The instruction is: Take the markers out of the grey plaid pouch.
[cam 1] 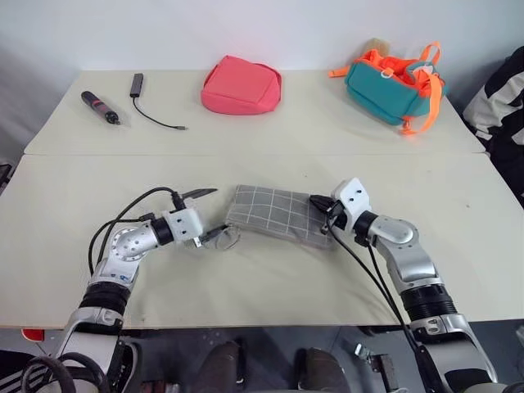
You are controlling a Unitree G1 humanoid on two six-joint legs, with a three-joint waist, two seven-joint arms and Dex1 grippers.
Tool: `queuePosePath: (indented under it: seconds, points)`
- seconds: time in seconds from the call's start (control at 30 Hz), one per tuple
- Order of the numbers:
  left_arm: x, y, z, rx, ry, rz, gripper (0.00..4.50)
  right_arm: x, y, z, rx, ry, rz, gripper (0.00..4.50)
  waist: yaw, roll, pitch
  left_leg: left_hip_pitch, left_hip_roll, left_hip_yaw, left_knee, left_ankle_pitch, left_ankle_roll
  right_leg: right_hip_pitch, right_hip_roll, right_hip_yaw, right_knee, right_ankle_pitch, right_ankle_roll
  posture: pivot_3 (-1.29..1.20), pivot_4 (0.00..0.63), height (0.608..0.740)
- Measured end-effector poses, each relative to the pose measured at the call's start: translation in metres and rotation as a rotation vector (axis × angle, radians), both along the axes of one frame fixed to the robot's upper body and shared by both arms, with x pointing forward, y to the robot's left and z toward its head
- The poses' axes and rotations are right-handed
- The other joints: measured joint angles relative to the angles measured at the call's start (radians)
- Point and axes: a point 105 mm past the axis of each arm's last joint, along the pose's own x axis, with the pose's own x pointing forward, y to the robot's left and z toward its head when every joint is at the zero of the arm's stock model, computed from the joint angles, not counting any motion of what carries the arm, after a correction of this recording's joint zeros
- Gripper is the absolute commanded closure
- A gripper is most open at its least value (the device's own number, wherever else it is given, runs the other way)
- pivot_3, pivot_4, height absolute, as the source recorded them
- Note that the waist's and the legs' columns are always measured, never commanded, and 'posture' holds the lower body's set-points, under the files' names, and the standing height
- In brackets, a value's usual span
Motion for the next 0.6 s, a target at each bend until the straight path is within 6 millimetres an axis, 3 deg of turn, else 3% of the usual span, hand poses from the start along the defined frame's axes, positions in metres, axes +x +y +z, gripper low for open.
queuePosePath:
  seconds: [0.17,0.27,0.43,0.6]
  points:
    - [0.01,-0.011,0.004,0.031,-0.034,-0.019,0.0,-0.002,0.002,0.001,0.002,-0.008,0.004,4.46,0.001,0.0,0.0,0.0,0.0,0.0,0.0,0.0,0.0,0.0,0.0,0.0,0.0,0.0,0.0,0.0,0.15,0.74]
    - [0.01,-0.011,0.002,0.027,-0.035,-0.018,0.62,-0.004,0.002,0.002,0.002,-0.012,0.008,4.5,-0.001,0.0,0.0,0.0,0.0,0.0,0.0,0.0,0.001,0.0,0.0,0.0,0.0,0.0,0.0,0.0,0.15,0.74]
    - [0.006,-0.02,-0.008,0.034,-0.016,-0.059,2.32,-0.005,0.002,0.0,0.002,-0.006,0.003,4.5,0.0,0.0,0.0,0.0,0.0,0.0,0.001,0.0,0.001,0.0,0.0,0.0,0.001,0.0,0.0,0.0,0.15,0.74]
    - [0.005,-0.024,0.001,0.03,-0.061,-0.087,3.96,-0.005,0.002,0.001,-0.001,-0.006,0.003,4.5,0.0,0.0,0.0,0.0,0.0,0.0,0.001,0.0,0.001,0.0,0.0,0.0,0.001,0.0,0.0,0.0,0.15,0.74]
